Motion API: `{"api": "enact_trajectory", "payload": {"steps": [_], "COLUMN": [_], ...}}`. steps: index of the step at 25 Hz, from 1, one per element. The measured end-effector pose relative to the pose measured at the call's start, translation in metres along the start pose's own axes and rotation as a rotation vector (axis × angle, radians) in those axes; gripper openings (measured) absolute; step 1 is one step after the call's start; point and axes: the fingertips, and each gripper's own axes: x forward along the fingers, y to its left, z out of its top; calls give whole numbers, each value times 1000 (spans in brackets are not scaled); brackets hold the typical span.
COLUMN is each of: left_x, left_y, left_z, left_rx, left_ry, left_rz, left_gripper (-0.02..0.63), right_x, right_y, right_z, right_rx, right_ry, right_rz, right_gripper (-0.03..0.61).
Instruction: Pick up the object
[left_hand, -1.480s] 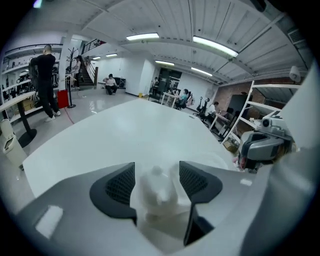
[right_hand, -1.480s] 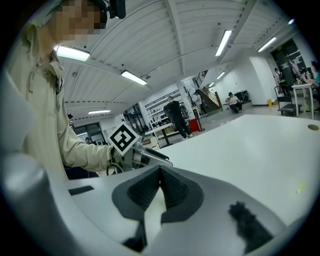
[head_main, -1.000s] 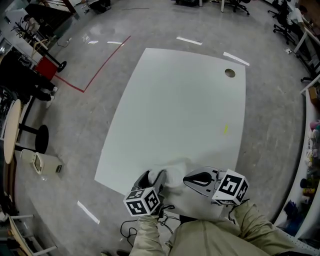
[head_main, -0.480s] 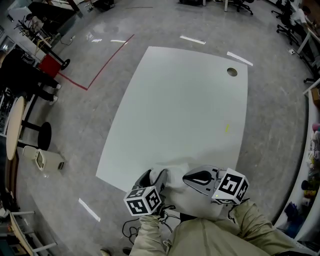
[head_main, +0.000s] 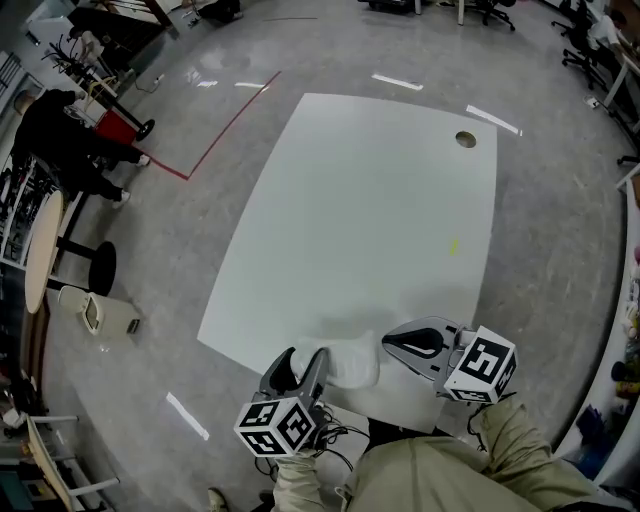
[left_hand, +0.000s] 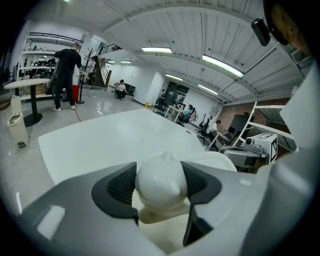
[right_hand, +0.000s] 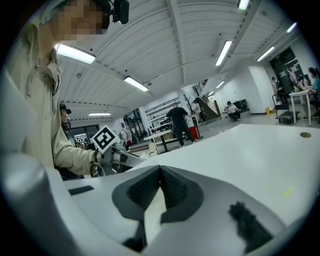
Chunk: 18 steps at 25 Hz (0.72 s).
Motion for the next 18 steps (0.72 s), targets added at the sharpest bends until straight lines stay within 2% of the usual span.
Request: {"api": "enact_trajectory", "payload": {"steps": [5,9,12,18], "left_x": [-17,-30,-42,-82], "left_y": [-14,-27,-37,-61], "left_z": [-12,-13,-8,-22], "left_rx": [-16,19,44,64], "left_ry": [-33,-45,-80,-146], "left_rz": [-11,-22,-31,-45], "left_gripper": [268,269,270,270], "right_x": [-9,-18,-27,-54], "right_y": [19,35,46,90], "right_z": [-18,-17,-12,-11], "right_rx": [9,-2,-27,-66], "right_ry": [17,12,-9,-53], "right_rz": [14,19,8,1], "right_gripper": [2,2,2,2]}}
